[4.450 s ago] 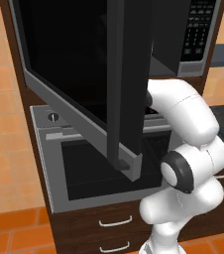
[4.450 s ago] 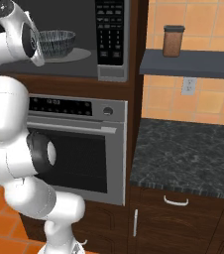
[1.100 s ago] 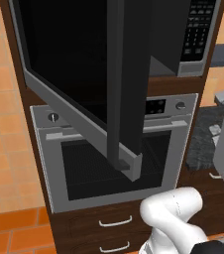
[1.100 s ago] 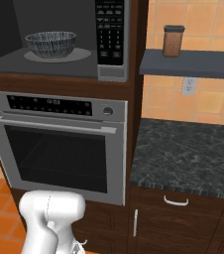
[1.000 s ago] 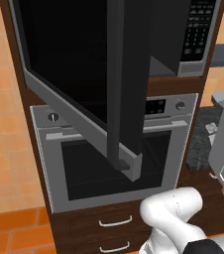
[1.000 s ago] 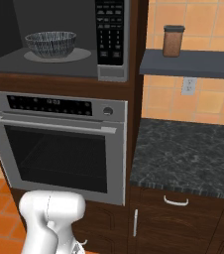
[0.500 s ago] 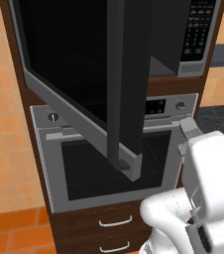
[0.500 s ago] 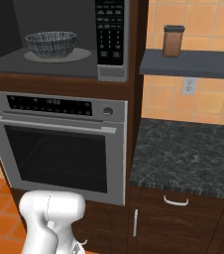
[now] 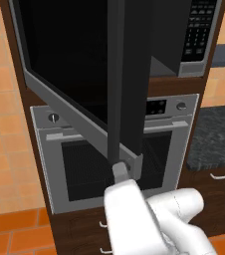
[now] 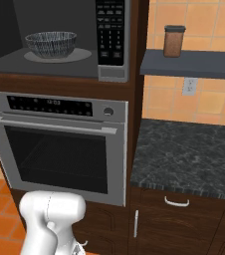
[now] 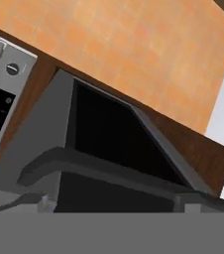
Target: Open the microwave, place the bowl with waffle inside the microwave, then close the microwave door and turn it on.
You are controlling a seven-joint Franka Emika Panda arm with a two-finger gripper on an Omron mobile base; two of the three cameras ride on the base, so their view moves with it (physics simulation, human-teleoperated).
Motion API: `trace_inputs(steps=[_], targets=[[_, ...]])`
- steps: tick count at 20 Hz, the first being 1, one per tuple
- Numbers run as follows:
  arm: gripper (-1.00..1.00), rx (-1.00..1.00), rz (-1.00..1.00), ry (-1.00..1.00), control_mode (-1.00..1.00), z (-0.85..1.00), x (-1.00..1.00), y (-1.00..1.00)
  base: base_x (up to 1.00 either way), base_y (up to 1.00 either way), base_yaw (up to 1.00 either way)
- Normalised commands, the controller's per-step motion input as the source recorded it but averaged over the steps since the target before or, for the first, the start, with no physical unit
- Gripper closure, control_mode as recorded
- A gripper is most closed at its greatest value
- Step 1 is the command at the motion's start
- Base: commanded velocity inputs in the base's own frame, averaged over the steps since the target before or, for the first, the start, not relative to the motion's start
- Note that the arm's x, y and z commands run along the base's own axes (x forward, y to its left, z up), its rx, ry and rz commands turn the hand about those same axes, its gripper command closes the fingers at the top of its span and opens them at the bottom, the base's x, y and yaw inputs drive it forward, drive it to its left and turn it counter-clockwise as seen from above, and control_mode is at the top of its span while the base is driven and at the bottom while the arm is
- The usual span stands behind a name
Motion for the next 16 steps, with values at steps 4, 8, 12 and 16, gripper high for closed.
trace_inputs(steps=[4,8,12,16], targets=[[-1.0,0.0,0.0,0.15,-1.0,-0.35,0.02,0.68,0.0,0.0,0.0],[-1.0,0.0,0.0,0.18,-1.0,-0.28,0.24,0.71,0.0,0.0,0.0],[-1.0,0.0,0.0,0.09,-1.0,-0.06,0.46,0.34,0.0,0.0,0.0],[-1.0,0.0,-0.01,0.04,-1.0,0.0,0.55,0.0,0.0,0.0,0.0]])
